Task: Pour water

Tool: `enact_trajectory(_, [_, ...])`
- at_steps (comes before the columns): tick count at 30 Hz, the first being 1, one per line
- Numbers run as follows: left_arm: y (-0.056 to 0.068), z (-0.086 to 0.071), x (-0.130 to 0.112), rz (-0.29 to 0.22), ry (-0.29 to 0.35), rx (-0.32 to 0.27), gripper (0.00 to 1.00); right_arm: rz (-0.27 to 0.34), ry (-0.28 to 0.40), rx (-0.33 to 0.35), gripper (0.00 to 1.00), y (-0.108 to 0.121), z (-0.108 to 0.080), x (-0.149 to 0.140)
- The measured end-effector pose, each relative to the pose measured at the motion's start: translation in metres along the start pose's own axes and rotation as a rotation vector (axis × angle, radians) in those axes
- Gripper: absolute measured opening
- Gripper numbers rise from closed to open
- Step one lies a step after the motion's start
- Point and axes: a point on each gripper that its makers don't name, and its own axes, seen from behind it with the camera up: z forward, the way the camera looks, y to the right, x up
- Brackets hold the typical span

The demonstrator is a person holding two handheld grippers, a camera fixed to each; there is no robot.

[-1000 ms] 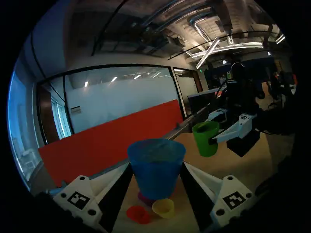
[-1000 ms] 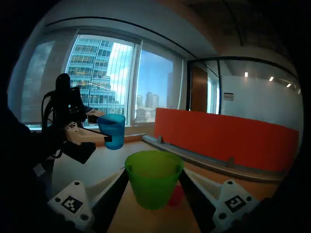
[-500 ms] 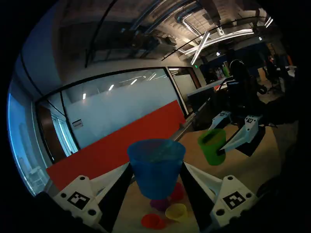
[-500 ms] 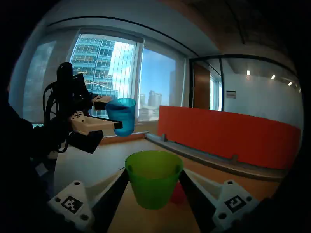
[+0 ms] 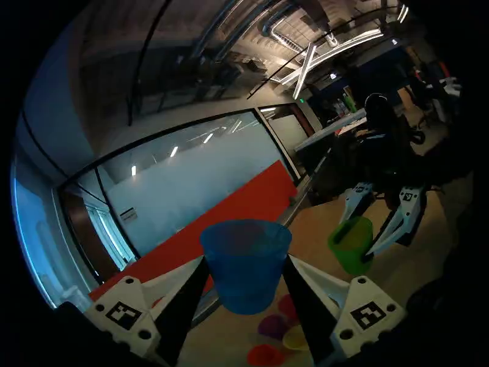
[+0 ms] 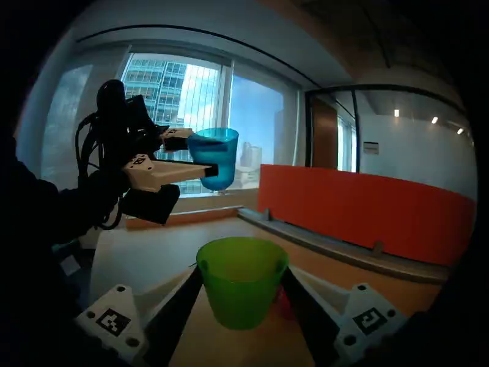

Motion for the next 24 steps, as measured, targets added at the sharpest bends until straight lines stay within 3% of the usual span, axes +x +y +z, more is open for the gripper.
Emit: enact_trajectory(24, [0.005, 0.009, 0.029, 0.151, 0.028, -0.019, 0.81, 0.011, 0.013, 0.047, 0.9, -0.019, 0.016, -0.002])
